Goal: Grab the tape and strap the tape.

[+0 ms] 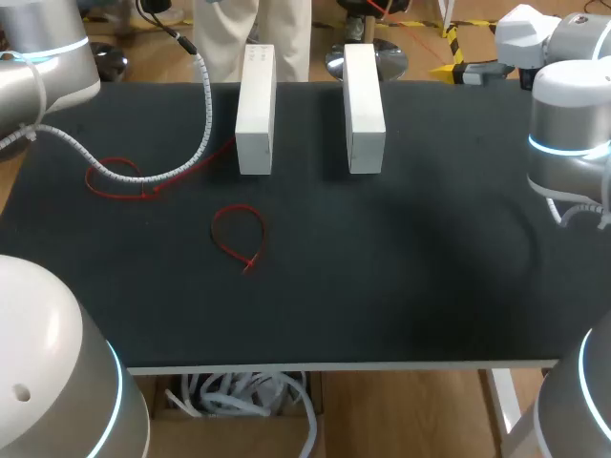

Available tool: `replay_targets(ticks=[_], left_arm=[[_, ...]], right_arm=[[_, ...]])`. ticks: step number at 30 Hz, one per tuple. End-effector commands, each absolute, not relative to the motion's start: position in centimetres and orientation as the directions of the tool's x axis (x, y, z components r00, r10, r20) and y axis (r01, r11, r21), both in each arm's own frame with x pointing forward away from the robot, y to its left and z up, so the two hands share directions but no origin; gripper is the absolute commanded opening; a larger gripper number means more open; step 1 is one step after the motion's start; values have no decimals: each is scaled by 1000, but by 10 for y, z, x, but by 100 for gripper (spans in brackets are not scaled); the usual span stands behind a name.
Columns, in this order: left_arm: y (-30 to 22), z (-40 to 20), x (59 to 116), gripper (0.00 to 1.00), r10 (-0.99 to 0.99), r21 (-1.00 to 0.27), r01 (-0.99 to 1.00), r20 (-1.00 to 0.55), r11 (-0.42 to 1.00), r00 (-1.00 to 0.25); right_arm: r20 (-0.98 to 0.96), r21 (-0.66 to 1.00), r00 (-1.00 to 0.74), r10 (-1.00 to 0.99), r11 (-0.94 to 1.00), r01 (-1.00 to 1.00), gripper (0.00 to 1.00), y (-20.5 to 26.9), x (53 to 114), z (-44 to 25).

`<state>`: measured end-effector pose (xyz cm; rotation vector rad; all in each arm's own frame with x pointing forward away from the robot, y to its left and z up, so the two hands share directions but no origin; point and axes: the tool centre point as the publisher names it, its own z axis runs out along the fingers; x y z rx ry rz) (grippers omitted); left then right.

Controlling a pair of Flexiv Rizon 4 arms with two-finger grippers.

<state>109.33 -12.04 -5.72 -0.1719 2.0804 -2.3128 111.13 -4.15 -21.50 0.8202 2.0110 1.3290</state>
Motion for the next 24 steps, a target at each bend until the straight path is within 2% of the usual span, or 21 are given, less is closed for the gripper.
replay_targets(ticks=[1,3,5,8,11,12,13,24], left_arm=[[-121,-57,1093,0,-95,-993,-54,65,-106,-993],[-121,-57,1093,0,-95,-993,-54,65,-106,-993],[-121,-57,1093,0,-95,-993,-54,65,-106,-993],[-121,-57,1093,0,-95,-993,-54,65,-106,-993],[-121,-57,1093,0,-95,-993,-54,65,-106,-993],[-121,-57,1093,0,-95,-993,-54,65,-106,-993],[-121,-57,1093,0,-95,-993,-54,65,-106,-993],[-121,-57,1093,0,-95,-993,-54,65,-106,-993]], right_arm=[[78,979,-639,765,61,193,100,-36,1112,-209],[301,953,-616,728,-214,213,100,-38,1110,-205],[565,807,-548,617,-552,211,100,-44,1108,-202],[732,639,-448,513,-744,194,100,-47,1105,-202],[757,628,-399,518,-746,223,100,-37,1101,-198],[704,692,-433,563,-682,239,100,-33,1100,-194],[582,811,-471,663,-515,278,100,-29,1100,-191],[582,811,-471,663,-515,278,100,-29,1100,-191]])
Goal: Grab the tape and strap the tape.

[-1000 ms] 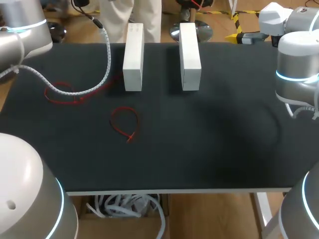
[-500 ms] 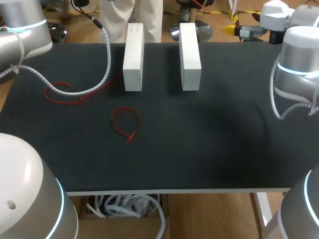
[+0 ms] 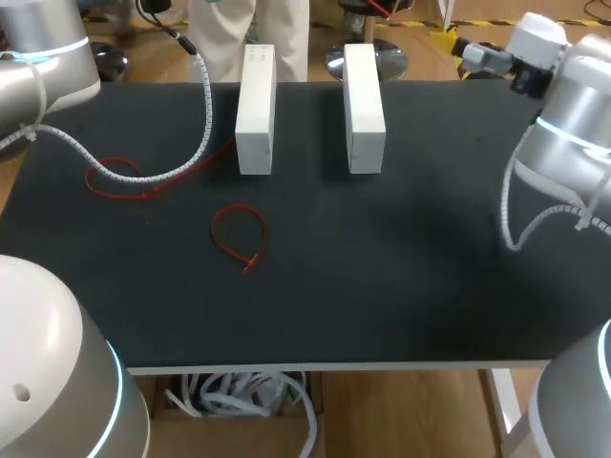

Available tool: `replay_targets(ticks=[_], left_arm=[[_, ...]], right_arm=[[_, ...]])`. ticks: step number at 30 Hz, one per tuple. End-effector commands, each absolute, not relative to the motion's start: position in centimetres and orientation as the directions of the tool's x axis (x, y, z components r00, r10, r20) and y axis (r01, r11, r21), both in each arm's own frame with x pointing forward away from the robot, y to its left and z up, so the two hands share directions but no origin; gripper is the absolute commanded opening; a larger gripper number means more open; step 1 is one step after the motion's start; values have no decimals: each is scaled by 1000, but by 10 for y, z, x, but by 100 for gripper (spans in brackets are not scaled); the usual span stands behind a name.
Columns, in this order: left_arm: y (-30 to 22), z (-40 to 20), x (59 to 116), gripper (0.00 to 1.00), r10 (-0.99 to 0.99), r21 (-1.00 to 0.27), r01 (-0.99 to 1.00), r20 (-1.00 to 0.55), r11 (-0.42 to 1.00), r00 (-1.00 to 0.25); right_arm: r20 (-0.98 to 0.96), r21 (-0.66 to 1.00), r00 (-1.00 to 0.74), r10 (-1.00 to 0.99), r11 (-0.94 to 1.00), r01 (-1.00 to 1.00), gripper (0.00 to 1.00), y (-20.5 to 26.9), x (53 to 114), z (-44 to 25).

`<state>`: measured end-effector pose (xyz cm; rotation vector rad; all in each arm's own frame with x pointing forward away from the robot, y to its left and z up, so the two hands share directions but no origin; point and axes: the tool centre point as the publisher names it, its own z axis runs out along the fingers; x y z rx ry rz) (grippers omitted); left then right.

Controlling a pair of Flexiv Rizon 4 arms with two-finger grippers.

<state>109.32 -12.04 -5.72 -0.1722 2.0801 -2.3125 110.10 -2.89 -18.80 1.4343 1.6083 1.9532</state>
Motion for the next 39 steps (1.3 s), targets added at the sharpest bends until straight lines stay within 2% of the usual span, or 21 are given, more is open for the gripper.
replay_targets(ticks=[1,3,6,7,8,10,15,18,21,28,34,39], left_arm=[[-121,-57,1093,0,-95,-993,-54,65,-106,-993],[-121,-57,1093,0,-95,-993,-54,65,-106,-993],[-121,-57,1093,0,-95,-993,-54,65,-106,-993],[-121,-57,1093,0,-95,-993,-54,65,-106,-993],[-121,-57,1093,0,-95,-993,-54,65,-106,-993],[-121,-57,1093,0,-95,-993,-54,65,-106,-993],[-121,-57,1093,0,-95,-993,-54,65,-106,-993],[-121,-57,1093,0,-95,-993,-54,65,-106,-993],[-121,-57,1093,0,-95,-993,-54,65,-106,-993],[-121,-57,1093,0,-95,-993,-54,65,-106,-993],[-121,-57,1093,0,-95,-993,-54,65,-106,-993],[-121,-57,1093,0,-95,-993,-54,65,-106,-993]], right_arm=[[582,811,-471,663,-515,278,100,-29,1100,-191],[617,782,-482,622,-556,282,100,-17,1101,-186],[814,560,-375,443,-771,305,100,4,1101,-175],[912,383,-272,306,-872,304,100,10,1101,-173],[957,272,-189,221,-911,310,100,15,1100,-175],[982,185,-97,162,-926,329,100,23,1097,-177],[991,89,55,124,-902,422,100,34,1085,-176],[979,32,168,115,-902,430,100,32,1080,-175],[972,34,203,122,-919,392,100,30,1072,-170],[976,-45,211,43,-919,392,100,38,1072,-175],[984,-153,140,-112,-930,335,100,47,1083,-178],[997,-60,74,-38,-943,329,100,40,1087,-169]])
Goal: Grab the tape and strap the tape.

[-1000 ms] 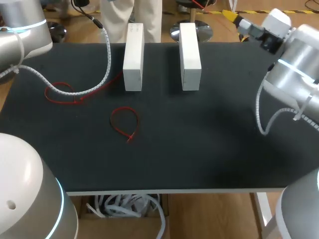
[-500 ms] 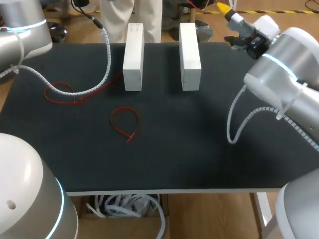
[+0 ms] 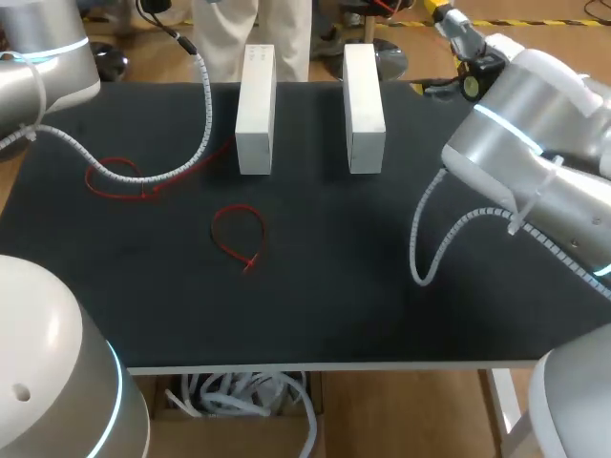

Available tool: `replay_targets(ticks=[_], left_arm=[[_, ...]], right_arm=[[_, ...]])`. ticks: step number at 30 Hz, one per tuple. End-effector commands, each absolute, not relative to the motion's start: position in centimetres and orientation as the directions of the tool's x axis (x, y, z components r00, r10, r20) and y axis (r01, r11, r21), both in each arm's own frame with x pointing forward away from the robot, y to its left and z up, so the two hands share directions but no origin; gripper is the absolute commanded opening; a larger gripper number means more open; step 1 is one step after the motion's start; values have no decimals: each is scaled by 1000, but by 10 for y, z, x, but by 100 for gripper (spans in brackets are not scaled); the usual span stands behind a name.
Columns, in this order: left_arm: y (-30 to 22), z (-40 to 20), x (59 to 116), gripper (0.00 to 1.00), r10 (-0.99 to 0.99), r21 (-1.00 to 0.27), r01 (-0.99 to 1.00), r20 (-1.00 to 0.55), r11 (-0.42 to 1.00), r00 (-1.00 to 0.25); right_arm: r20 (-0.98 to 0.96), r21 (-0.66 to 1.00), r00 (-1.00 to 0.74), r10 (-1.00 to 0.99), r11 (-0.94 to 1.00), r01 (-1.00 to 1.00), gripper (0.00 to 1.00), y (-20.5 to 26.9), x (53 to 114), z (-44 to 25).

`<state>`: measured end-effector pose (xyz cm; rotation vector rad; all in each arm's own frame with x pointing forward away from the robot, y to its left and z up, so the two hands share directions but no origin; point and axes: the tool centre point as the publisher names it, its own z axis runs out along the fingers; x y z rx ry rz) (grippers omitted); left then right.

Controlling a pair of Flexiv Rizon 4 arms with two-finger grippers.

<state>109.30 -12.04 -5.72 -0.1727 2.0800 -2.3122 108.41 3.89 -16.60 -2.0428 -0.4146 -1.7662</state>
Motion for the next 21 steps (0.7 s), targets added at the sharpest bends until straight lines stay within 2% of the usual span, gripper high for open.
replay_targets(ticks=[1,4,9,18,21], left_arm=[[-121,-57,1093,0,-95,-993,-54,65,-106,-993],[-121,-57,1093,0,-95,-993,-54,65,-106,-993],[-121,-57,1093,0,-95,-993,-54,65,-106,-993],[-121,-57,1093,0,-95,-993,-54,65,-106,-993],[-121,-57,1093,0,-95,-993,-54,65,-106,-993]], right_arm=[[997,-24,71,-1,-943,332,100,37,1086,-167],[992,97,44,118,-940,326,100,29,1084,-164],[988,134,41,149,-961,243,100,20,1086,-173],[994,-85,85,-69,-975,205,100,37,1091,-175],[991,-100,107,-80,-976,192,100,38,1090,-176]])
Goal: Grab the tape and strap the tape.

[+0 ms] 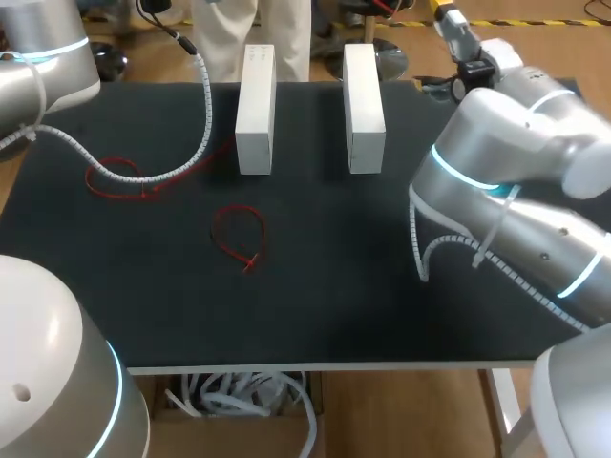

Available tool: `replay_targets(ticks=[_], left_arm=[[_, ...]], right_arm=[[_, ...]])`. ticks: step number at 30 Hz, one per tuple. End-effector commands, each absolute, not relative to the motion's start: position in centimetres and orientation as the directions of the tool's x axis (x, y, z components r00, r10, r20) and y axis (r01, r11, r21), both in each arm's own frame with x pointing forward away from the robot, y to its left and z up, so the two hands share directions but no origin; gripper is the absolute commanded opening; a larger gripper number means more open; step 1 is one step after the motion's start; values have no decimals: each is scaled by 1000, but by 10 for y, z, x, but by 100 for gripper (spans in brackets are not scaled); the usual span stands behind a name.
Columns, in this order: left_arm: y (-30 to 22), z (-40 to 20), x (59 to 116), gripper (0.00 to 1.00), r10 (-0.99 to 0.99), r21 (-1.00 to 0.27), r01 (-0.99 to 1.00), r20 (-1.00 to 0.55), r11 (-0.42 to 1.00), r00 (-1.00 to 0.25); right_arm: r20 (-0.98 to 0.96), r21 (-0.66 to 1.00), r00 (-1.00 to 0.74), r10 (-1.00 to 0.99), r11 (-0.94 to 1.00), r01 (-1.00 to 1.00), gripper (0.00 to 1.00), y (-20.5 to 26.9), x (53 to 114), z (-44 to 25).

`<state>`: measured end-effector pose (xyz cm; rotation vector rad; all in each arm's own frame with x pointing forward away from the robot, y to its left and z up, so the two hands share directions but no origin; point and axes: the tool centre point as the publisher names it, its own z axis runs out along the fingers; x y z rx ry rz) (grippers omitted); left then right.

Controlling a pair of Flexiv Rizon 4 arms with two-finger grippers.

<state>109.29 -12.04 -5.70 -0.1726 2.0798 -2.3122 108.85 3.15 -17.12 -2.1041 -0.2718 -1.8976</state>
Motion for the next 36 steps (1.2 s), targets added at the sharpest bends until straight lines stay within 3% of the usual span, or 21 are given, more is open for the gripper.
replay_targets(ticks=[1,14,15,18,21,25,26,27,28,31,32,33,36], left_arm=[[-121,-57,1093,0,-95,-993,-54,65,-106,-993],[-121,-57,1093,0,-95,-993,-54,65,-106,-993],[-121,-57,1093,0,-95,-993,-54,65,-106,-993],[-121,-57,1093,0,-95,-993,-54,65,-106,-993],[-121,-57,1093,0,-95,-993,-54,65,-106,-993],[-121,-57,1093,0,-95,-993,-54,65,-106,-993],[-121,-57,1093,0,-95,-993,-54,65,-106,-993],[-121,-57,1093,0,-95,-993,-54,65,-106,-993],[-121,-57,1093,0,-95,-993,-54,65,-106,-993],[-121,-57,1093,0,-95,-993,-54,65,-106,-993],[-121,-57,1093,0,-95,-993,-54,65,-106,-993],[-121,-57,1093,0,-95,-993,-54,65,-106,-993],[-121,-57,1093,0,-95,-993,-54,65,-106,-993]], right_arm=[[990,-107,113,-86,-976,190,100,37,1090,-177],[995,-70,77,-58,-984,164,100,28,1097,-175],[995,-69,77,-57,-984,163,98,27,1097,-176],[997,-61,66,-51,-985,162,81,27,1100,-175],[998,-51,51,-43,-985,167,90,28,1102,-172],[998,-44,45,-36,-983,176,85,29,1103,-170],[998,-42,46,-35,-983,178,81,29,1103,-170],[998,-41,46,-34,-983,179,46,29,1103,-170],[998,-38,46,-30,-983,181,36,29,1103,-170],[999,-36,47,-28,-982,183,30,30,1102,-170],[999,-35,46,-27,-982,184,13,30,1102,-170],[999,-31,44,-23,-982,186,4,30,1102,-170],[999,-28,41,-20,-982,186,4,30,1102,-170]])
